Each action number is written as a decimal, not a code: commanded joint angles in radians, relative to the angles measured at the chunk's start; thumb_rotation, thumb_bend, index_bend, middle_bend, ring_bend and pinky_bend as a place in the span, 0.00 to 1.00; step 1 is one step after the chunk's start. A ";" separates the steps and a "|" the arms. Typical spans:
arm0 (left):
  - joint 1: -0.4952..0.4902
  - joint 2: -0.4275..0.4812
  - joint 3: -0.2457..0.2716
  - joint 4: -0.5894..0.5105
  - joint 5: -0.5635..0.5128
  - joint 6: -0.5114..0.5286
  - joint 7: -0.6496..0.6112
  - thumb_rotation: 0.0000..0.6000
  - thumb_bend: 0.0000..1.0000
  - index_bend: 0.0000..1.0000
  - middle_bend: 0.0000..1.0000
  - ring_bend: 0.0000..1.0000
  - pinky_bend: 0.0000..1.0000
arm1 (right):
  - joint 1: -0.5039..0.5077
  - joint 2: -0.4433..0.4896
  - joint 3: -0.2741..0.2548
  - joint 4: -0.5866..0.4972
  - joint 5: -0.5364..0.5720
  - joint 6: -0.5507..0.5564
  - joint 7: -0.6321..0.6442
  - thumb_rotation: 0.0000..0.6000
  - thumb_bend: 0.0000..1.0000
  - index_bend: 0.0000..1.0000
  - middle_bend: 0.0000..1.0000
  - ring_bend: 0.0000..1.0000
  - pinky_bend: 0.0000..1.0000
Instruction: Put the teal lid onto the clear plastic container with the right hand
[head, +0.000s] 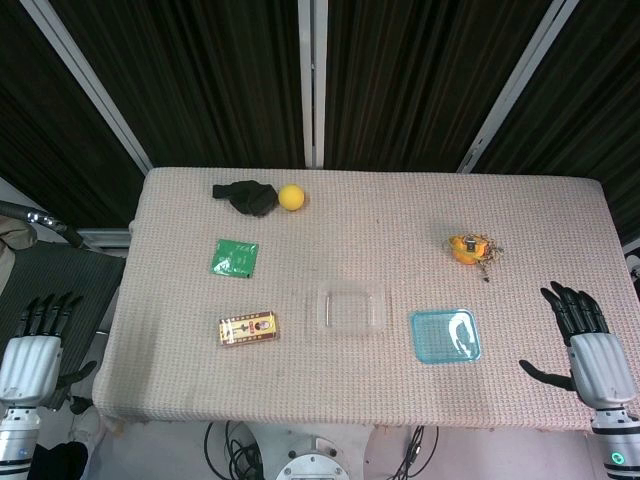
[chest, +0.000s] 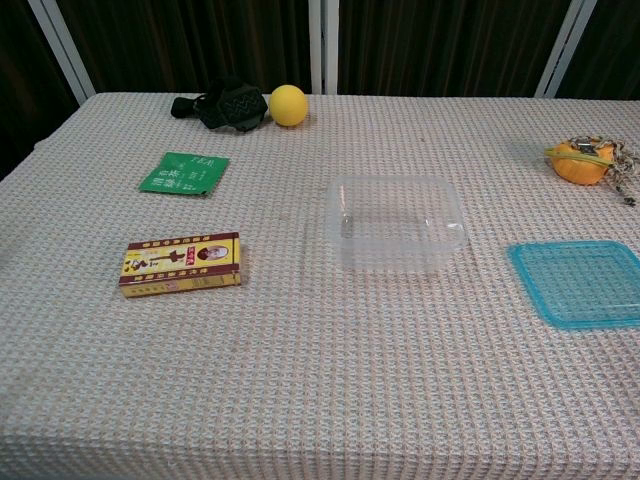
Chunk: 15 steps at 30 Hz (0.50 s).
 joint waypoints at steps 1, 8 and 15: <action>-0.002 -0.003 -0.003 0.008 -0.009 -0.008 -0.005 1.00 0.00 0.10 0.06 0.00 0.00 | 0.015 -0.003 0.002 -0.011 0.010 -0.029 -0.012 1.00 0.00 0.00 0.00 0.00 0.00; 0.000 -0.007 -0.001 0.013 -0.018 -0.015 -0.006 1.00 0.00 0.10 0.06 0.00 0.00 | 0.059 -0.017 -0.009 -0.042 0.012 -0.119 -0.064 1.00 0.00 0.00 0.02 0.00 0.00; 0.002 -0.011 0.002 0.011 -0.014 -0.016 -0.006 1.00 0.00 0.10 0.06 0.00 0.00 | 0.134 -0.029 -0.037 -0.055 0.045 -0.299 -0.084 1.00 0.00 0.00 0.04 0.00 0.00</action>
